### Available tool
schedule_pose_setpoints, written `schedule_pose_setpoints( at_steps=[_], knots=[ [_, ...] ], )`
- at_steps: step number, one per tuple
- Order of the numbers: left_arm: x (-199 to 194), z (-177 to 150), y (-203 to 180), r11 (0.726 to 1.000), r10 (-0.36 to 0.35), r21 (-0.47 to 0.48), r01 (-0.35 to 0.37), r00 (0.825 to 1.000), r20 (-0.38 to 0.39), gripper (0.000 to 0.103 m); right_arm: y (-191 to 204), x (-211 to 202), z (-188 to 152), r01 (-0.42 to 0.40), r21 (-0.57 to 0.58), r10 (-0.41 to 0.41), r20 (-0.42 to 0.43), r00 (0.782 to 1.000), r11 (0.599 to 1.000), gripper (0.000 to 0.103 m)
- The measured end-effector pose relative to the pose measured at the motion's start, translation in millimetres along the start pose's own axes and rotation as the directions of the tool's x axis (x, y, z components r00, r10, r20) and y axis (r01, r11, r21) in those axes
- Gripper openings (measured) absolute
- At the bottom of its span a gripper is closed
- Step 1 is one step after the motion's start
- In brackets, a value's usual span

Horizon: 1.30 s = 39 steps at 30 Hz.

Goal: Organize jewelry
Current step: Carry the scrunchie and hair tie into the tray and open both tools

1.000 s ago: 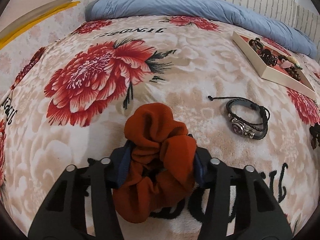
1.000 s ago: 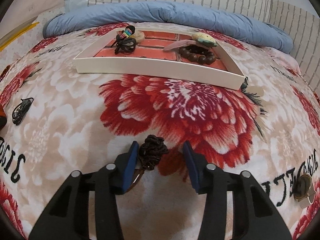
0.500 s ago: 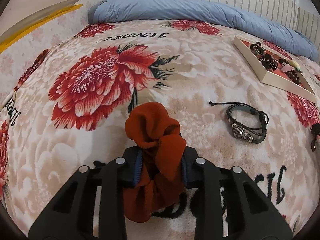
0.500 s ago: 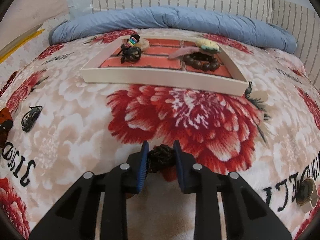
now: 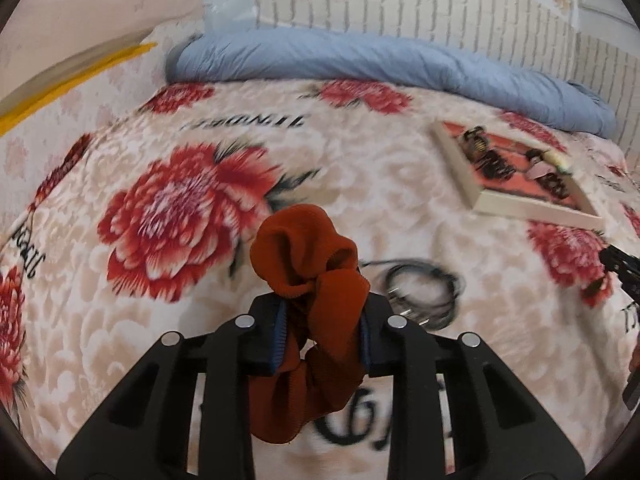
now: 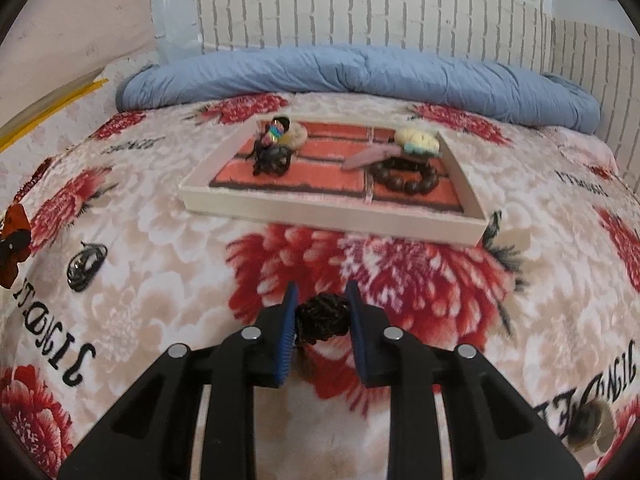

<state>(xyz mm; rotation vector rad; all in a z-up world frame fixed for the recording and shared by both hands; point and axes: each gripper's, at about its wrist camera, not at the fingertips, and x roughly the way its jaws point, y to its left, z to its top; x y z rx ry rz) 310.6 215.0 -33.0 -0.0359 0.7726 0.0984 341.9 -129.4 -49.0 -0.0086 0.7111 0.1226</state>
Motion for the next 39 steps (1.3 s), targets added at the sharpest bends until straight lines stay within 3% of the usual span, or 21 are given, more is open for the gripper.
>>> schedule_pose_setpoints(
  at_steps=[8,17,28,39],
  knots=[
    [-6.7,45.3,-74.8,0.995,-0.099,0.029,0.098,0.993,0.057,0.026,-20.3,-6.6,37.0,-0.013,0.003,0.013,0.06,0.998,1.0,0.024],
    [20.1,91.0,-162.2,0.979,-0.198,0.068,0.193,0.976,0.091,0.026,-59.9,9.4,83.9,-0.001,0.022,-0.002,0.109,0.994,1.0,0.024],
    [97.4,112.4,-234.3,0.975,-0.209,0.093,0.2,0.974,0.091,0.027,-106.0,69.7,94.7,0.003,0.084,-0.011,0.092,0.996,0.996,0.024],
    [151.1,99.5,-259.7,0.971,-0.188,0.159,0.178,0.981,0.05,0.029,-122.7,113.6,83.0,0.0,0.1,-0.005,0.042,0.999,0.995,0.024]
  ],
)
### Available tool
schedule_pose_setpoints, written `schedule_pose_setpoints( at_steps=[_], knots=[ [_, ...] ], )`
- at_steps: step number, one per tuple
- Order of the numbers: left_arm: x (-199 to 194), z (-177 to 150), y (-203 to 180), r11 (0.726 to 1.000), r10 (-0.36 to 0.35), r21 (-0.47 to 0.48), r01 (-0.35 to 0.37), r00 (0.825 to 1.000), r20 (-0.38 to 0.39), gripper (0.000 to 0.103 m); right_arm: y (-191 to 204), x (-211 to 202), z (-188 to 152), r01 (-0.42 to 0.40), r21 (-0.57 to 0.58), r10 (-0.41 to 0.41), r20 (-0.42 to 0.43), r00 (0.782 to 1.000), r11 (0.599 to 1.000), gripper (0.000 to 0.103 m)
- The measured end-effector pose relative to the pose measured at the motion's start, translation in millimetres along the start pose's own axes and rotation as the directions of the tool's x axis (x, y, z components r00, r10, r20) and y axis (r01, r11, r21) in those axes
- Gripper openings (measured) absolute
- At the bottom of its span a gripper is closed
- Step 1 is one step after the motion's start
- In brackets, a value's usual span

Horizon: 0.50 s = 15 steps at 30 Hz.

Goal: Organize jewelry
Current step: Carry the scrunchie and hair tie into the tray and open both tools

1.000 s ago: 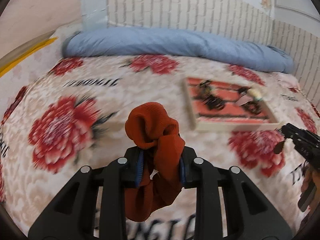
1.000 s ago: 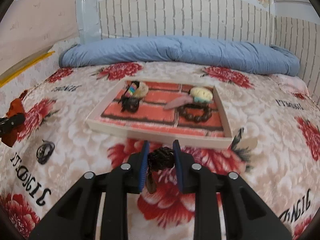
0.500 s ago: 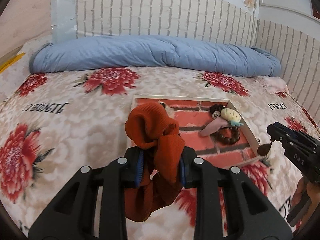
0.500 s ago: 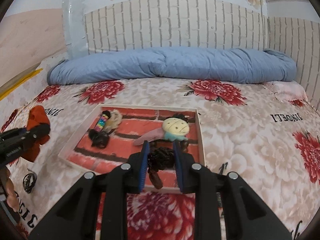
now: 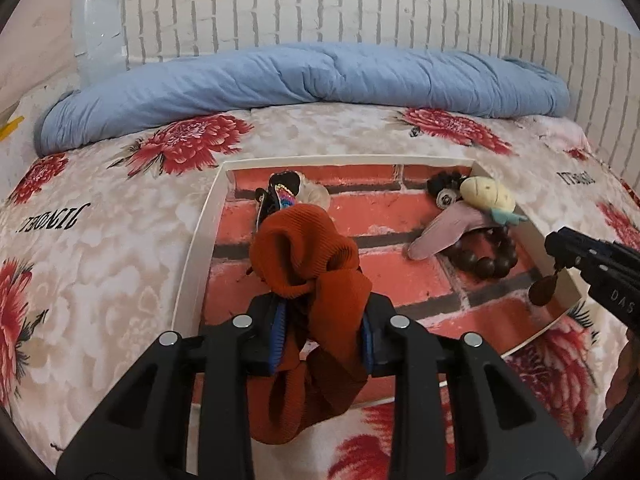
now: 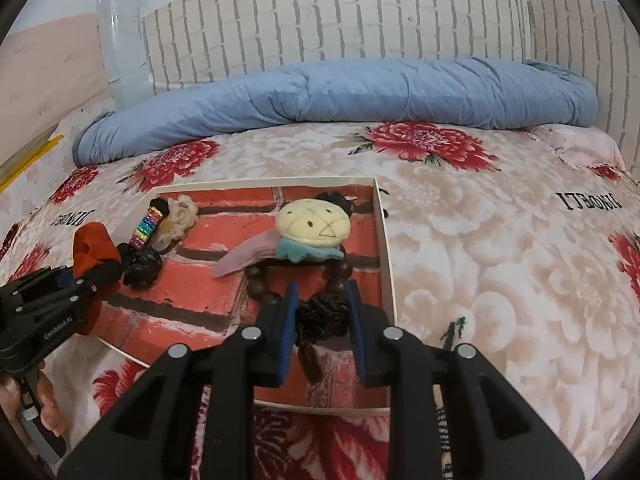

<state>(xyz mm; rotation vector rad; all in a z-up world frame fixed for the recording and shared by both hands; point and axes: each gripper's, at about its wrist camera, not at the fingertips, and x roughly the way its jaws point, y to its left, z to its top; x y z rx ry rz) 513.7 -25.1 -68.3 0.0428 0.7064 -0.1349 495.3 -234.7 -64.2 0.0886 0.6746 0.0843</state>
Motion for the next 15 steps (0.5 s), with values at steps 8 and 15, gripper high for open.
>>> schedule_pose_setpoints(
  at_steps=[8,15],
  knots=[
    [15.7,-4.0,6.3,1.0,0.0,0.002,0.0,1.0,-0.022,0.032,-0.9,11.5,-2.5,0.017,-0.009,-0.017,-0.007,1.0,1.0,0.024],
    [24.1,-6.3,7.0,1.0,-0.009,-0.003,0.009,0.999,-0.032,0.034,-6.0,20.4,-6.8,0.03,0.001,-0.03,0.007,1.0,1.0,0.024]
  ],
)
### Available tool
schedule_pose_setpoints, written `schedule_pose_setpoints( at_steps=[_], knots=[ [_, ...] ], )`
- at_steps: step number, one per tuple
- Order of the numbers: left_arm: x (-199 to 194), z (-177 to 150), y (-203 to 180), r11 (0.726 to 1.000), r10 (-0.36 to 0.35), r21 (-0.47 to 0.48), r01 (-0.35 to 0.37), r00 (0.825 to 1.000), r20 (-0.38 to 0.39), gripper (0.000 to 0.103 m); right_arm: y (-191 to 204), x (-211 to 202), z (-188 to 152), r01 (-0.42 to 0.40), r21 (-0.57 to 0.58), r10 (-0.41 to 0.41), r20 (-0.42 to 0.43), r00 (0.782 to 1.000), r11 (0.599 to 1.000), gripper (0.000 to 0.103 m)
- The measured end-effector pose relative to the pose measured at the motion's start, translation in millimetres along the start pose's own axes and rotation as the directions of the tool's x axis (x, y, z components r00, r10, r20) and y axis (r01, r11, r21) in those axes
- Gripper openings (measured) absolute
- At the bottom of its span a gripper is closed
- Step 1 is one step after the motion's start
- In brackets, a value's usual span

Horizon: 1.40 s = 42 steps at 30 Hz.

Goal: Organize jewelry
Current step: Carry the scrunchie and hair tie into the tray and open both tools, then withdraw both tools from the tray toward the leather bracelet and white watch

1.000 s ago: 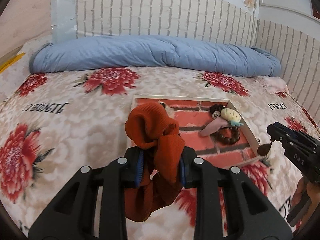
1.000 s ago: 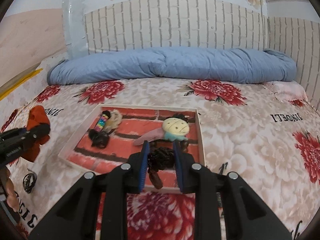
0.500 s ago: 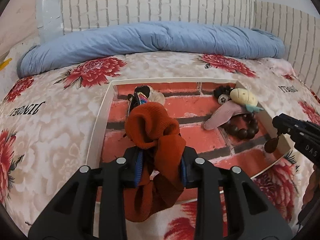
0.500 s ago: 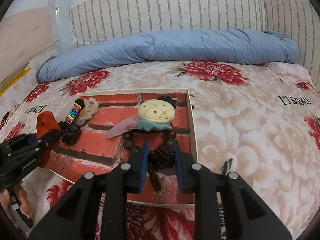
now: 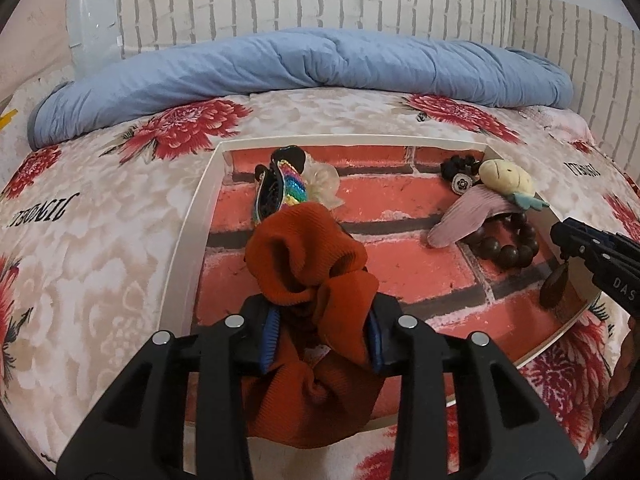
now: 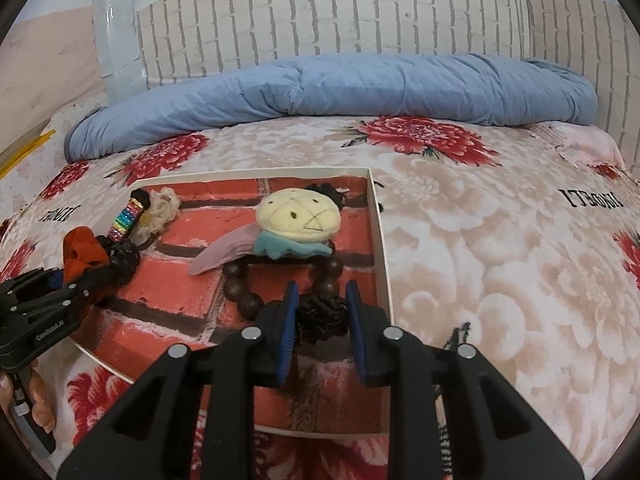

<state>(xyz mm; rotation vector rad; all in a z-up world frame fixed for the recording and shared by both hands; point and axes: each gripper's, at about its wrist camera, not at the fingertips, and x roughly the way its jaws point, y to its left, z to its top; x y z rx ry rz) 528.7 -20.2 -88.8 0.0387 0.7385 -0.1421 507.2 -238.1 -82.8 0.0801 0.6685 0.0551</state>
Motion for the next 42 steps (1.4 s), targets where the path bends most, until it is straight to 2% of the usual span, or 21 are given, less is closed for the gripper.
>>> schedule_pose_setpoints(
  at_steps=[14,24,30,32,34,36,42],
  knots=[
    [11.9,-0.3,6.4,0.999,-0.019,-0.03,0.018,0.999,-0.034,0.04,12.6,19.8,1.4,0.055,-0.069,-0.057,-0.028,0.998,0.996,0.025],
    [16.3,-0.4,6.2,0.999,-0.009,-0.035,0.007,0.998,-0.054,0.048,16.4,24.1,2.4,0.058,-0.084,-0.061,-0.044,0.997,0.995,0.026],
    [14.2,-0.9,5.3,0.999,-0.007,-0.032,0.005,0.999,-0.047,0.057,11.9,22.4,4.1,0.048,-0.065,-0.051,-0.043,0.998,0.997,0.026],
    [13.4,-1.0,4.4,1.0,0.001,-0.024,-0.002,0.999,-0.043,0.063,10.3,20.7,4.7,0.05,-0.058,-0.052,-0.036,0.998,0.997,0.029],
    [10.1,-0.8,3.5,1.0,0.012,-0.018,-0.012,0.999,-0.031,0.071,9.3,19.3,4.5,0.052,-0.058,-0.054,-0.033,0.998,0.997,0.038],
    [6.3,-0.3,3.8,1.0,0.009,-0.02,-0.009,1.0,-0.018,0.073,9.6,16.8,4.9,0.059,-0.063,-0.06,-0.025,0.998,0.996,0.041],
    [-6.3,2.5,2.8,1.0,-0.007,-0.02,0.007,1.0,0.017,0.082,6.6,1.8,10.6,0.075,-0.051,-0.074,0.025,0.997,0.996,0.061]
  ],
)
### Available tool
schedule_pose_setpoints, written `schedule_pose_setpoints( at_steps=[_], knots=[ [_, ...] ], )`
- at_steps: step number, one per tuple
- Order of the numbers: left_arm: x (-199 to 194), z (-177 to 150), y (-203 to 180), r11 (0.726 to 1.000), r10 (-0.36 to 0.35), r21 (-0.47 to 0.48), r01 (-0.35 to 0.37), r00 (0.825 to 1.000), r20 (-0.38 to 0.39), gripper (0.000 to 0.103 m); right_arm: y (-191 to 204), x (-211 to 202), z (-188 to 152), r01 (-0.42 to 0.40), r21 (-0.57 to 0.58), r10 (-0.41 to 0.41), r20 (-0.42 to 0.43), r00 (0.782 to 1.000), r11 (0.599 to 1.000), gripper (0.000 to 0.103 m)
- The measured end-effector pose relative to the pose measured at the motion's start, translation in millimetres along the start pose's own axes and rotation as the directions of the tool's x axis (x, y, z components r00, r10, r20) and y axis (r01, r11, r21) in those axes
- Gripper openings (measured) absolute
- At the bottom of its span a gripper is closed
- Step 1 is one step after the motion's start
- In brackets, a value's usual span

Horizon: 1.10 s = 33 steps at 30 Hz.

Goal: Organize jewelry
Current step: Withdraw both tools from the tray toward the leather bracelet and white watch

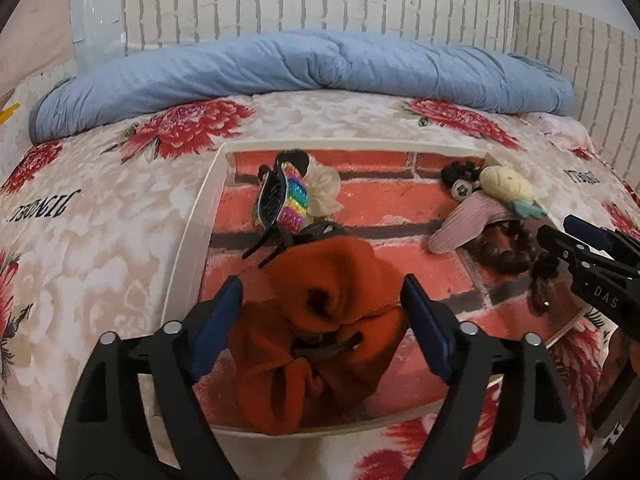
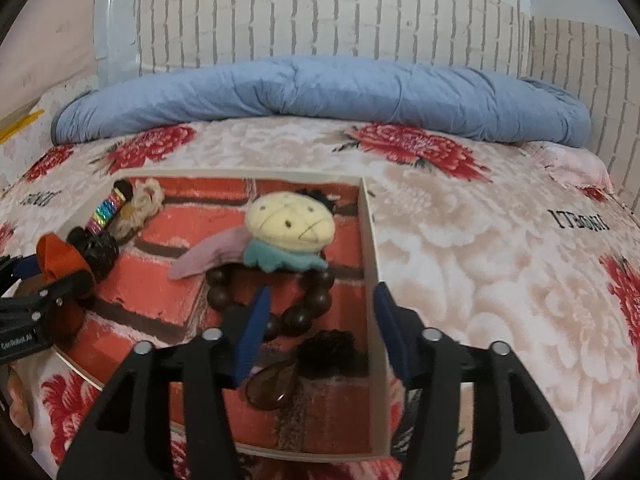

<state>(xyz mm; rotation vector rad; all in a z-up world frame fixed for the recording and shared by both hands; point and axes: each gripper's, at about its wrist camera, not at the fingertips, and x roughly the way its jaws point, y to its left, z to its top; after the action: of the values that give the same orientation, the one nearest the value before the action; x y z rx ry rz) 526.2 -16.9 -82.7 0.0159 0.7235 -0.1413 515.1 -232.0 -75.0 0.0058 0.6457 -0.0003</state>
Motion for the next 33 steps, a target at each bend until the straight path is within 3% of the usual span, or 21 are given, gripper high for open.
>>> schedule_pose_setpoints(
  at_steps=[4,10,22,30,33],
  knots=[
    [-14.5,3.5,-0.6,1.0,0.001,-0.002,-0.001,0.999,0.053,0.094,-3.1,-7.0,2.7,0.004,0.018,-0.004,0.024,1.0,1.0,0.083],
    [-24.3,5.2,-0.1,1.0,-0.005,-0.01,0.006,0.996,0.09,0.098,-1.0,-11.2,3.0,0.041,0.005,-0.041,0.054,0.998,0.999,0.093],
    [-30.4,-0.5,-1.4,0.998,0.06,-0.009,-0.059,0.991,0.116,0.098,-0.8,-17.7,1.0,0.11,-0.011,-0.108,0.098,0.989,0.994,0.094],
    [-45.3,-18.6,-10.6,0.993,0.116,0.026,-0.118,0.99,0.079,0.098,-4.5,-49.1,-4.0,0.149,0.02,-0.15,0.144,0.978,0.989,0.099],
    [-67.2,-28.0,-15.5,0.993,0.115,0.033,-0.117,0.991,0.067,0.098,-9.9,-74.0,-8.6,0.173,0.038,-0.177,0.152,0.972,0.984,0.099]
  ],
)
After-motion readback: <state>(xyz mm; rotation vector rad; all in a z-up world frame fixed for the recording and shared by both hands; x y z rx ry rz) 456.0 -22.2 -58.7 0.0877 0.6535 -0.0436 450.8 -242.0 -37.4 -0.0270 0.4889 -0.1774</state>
